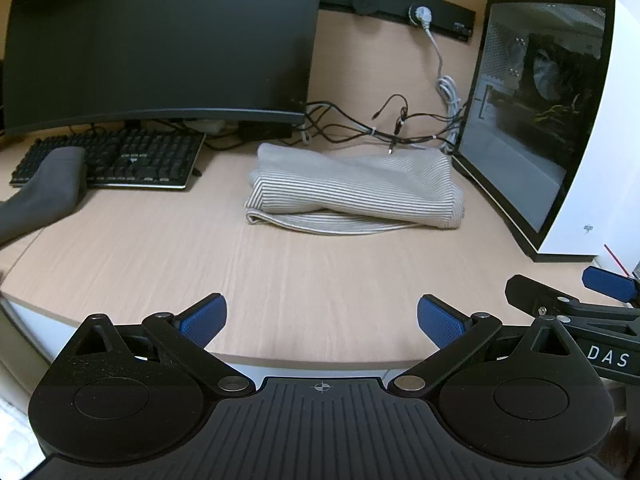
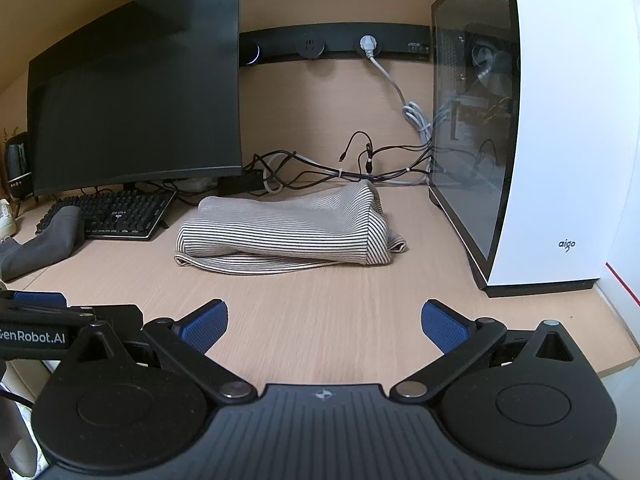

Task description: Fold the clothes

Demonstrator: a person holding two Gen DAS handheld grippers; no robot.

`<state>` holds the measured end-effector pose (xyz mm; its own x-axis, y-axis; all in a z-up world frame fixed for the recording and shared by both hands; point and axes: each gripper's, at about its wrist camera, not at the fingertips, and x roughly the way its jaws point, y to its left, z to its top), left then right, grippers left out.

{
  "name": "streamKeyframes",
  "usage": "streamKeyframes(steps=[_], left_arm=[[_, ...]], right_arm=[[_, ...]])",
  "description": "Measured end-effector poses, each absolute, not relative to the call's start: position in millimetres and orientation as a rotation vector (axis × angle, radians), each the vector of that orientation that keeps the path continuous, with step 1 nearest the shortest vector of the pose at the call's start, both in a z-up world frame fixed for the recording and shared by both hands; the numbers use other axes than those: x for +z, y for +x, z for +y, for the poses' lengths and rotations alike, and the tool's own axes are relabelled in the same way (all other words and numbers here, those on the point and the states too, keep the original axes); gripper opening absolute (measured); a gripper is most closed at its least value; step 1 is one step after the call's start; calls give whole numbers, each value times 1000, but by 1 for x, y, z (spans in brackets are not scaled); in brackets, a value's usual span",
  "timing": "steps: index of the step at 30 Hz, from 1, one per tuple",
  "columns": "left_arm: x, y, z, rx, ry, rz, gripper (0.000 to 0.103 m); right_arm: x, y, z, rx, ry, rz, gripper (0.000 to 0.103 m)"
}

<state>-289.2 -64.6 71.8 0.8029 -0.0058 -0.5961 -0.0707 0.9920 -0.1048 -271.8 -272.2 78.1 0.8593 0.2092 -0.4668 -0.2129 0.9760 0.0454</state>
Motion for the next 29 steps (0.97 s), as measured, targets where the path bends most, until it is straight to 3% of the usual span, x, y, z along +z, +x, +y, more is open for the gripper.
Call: streamKeyframes(steps=[20, 29], left_arm=[[68, -276, -57, 38, -129, 649, 103], [65, -236, -49, -16, -113, 654, 103]], right_arm=[[73, -256, -268, 234, -1, 510, 103], [67, -231, -266, 209, 26, 534, 103]])
